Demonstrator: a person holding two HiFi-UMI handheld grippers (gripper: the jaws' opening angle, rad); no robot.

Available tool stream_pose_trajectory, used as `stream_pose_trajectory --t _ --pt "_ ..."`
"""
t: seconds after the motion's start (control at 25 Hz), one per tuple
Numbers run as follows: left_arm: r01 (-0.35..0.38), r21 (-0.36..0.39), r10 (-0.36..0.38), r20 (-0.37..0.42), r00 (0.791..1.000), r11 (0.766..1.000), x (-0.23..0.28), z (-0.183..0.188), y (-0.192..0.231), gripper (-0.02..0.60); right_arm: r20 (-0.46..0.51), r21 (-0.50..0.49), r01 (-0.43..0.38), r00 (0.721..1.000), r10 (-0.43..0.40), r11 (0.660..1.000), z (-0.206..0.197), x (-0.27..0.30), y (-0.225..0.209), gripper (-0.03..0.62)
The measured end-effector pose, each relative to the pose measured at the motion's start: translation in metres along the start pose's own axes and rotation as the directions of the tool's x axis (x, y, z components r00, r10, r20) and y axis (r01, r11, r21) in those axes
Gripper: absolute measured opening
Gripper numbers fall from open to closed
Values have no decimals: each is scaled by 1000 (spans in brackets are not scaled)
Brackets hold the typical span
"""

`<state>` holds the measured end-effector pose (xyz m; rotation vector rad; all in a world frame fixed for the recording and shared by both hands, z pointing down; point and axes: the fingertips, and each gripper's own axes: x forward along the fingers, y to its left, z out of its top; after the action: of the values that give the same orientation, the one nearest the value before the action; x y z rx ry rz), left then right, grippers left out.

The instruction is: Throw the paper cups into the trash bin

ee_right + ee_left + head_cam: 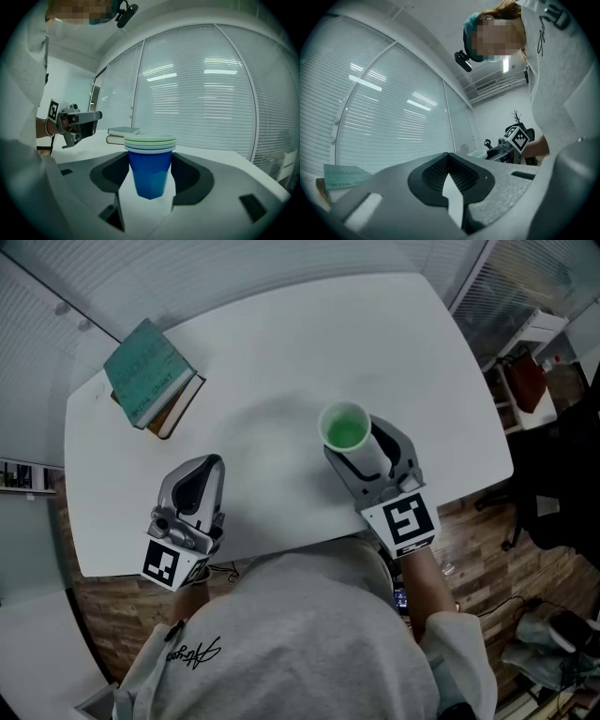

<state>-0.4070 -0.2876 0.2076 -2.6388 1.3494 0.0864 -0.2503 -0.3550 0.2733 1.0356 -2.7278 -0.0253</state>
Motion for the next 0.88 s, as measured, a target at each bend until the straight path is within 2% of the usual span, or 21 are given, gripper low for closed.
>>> stream_pose_trajectory --t 0.44,0.72,0.88 --pt "121 -5 -121 5 993 993 13 -14 -13 3 29 48 116 993 -118 992 0 -33 2 272" --pt "182 -12 -182 16 983 983 27 -14 -34 3 45 32 193 980 -194 981 2 -64 -9 270" --pt "217 21 -217 3 976 976 36 -14 -55 3 45 13 241 969 -242 970 2 -90 -13 272"
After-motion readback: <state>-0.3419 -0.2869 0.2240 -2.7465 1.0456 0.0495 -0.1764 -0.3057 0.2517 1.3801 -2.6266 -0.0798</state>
